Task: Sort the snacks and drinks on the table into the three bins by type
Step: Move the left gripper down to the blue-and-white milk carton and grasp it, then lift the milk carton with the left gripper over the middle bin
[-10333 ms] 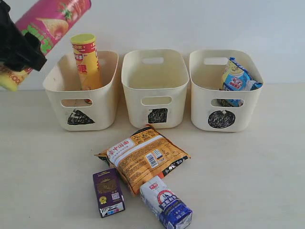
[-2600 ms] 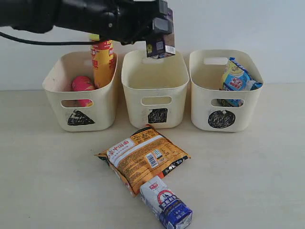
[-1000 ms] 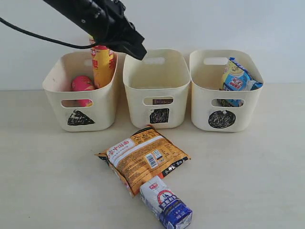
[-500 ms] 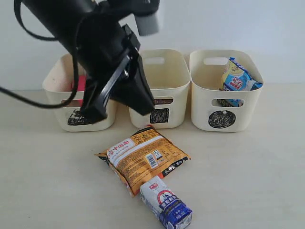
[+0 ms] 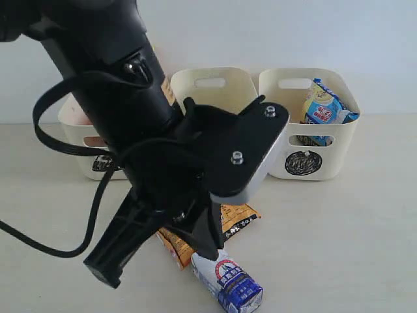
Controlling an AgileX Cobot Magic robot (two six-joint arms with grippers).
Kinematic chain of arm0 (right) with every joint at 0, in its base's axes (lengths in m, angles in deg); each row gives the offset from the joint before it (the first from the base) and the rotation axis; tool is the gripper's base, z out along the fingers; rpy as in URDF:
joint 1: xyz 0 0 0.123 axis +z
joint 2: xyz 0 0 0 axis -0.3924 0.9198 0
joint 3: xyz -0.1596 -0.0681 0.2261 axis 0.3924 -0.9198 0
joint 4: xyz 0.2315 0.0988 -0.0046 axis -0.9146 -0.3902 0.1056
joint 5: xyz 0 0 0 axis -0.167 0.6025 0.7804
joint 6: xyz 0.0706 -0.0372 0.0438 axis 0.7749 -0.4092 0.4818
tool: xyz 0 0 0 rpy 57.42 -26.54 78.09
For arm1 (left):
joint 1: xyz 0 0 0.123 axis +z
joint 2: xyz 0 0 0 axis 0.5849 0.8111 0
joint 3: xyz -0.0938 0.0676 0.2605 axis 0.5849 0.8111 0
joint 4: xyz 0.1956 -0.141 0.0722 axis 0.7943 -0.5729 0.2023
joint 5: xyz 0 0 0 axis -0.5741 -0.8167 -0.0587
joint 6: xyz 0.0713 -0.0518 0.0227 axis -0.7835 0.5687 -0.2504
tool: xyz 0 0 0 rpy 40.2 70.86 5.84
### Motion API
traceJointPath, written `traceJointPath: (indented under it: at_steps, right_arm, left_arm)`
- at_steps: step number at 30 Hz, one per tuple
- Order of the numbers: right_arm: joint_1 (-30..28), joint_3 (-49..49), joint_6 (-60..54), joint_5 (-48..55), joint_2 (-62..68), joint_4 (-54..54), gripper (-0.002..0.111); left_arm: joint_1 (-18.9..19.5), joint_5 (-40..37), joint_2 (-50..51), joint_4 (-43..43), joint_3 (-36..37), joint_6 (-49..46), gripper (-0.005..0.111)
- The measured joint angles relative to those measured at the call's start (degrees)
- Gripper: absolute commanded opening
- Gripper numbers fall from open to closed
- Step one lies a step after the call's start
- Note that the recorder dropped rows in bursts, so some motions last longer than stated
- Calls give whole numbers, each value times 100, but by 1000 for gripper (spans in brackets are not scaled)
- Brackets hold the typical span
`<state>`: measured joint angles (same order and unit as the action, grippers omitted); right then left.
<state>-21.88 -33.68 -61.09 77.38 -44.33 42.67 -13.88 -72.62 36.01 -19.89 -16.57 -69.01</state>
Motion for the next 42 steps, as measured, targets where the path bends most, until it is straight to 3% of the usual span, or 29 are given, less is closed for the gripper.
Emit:
traceJointPath:
  at_steps: [3,9,12,22,35,39,42]
  right_arm:
    - [0,0,0,0,0,0,0]
    - [0,0,0,0,0,0,0]
    - [0,0,0,0,0,0,0]
    - [0,0,0,0,0,0,0]
    - [0,0,0,0,0,-24,0]
    - [0,0,0,0,0,-24,0]
    - [0,0,0,0,0,-24,0]
  left_arm:
    - [2,0,86,25,45,-10,22]
    - [2,67,546,-215,58,-59,70]
    - [2,299,811,-272,58,-96,82]
    - [2,1350,1744,-92,58,-108,83]
    - [2,2016,2442,549,58,-160,80]
    - [14,2289,2541,681,58,-160,73]
    - [63,2289,2664,681,58,-160,49]
